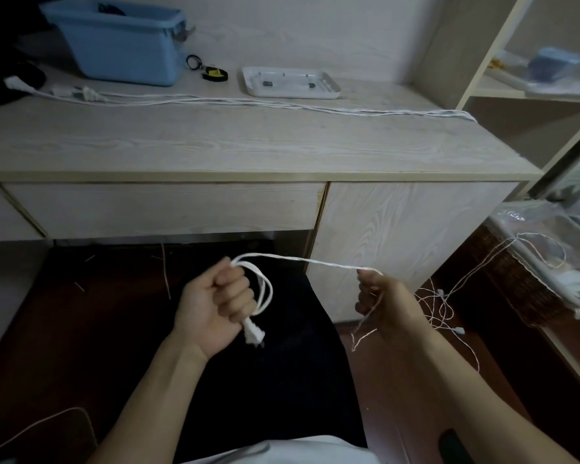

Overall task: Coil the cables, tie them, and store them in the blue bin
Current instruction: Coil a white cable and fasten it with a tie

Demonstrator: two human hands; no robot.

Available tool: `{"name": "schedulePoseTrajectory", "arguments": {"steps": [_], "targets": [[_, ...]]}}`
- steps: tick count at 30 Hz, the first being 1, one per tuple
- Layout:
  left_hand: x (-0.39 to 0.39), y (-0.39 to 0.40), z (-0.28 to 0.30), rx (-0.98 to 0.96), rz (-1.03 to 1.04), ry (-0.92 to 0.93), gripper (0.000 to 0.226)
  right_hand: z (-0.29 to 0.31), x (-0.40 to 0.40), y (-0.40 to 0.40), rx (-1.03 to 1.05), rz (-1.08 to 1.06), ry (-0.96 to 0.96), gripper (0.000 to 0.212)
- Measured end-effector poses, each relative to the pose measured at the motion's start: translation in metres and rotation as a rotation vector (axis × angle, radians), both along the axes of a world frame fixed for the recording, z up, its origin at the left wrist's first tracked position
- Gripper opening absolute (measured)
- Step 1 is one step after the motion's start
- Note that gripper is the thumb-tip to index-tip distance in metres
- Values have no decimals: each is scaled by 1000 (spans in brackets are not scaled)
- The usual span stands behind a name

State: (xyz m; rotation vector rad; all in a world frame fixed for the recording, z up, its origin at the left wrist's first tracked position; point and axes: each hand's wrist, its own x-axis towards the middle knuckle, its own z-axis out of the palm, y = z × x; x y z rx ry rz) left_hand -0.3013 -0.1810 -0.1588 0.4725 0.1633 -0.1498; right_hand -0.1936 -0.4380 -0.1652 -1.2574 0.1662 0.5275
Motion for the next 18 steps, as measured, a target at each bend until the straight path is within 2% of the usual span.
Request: {"name": "schedulePoseTrajectory", "arguments": {"steps": [2, 4, 6, 9, 11, 13, 16, 18], "targets": [[2, 3, 0, -88, 236, 21, 40, 0, -6, 1, -152, 153, -179, 8], [1, 9, -3, -158, 410, 44, 40, 2, -14, 5, -199, 299, -313, 4], [0, 17, -6, -224, 533, 85, 35, 5, -18, 10, -235, 364, -408, 7], [-1, 25, -4, -283, 662, 121, 30, 6, -22, 13, -435, 517, -535, 16], [2, 26, -1, -253, 688, 117, 36, 4, -27, 15, -632, 717, -638, 17], [6, 24, 1, -180, 691, 112, 35, 2, -36, 21, -744, 881, -722, 17], [12, 20, -4, -17, 689, 155, 21, 0, -52, 33, -753, 1063, -776, 18], [15, 16, -11, 87, 667, 173, 21, -2, -59, 38, -730, 1126, -788, 21]]}}
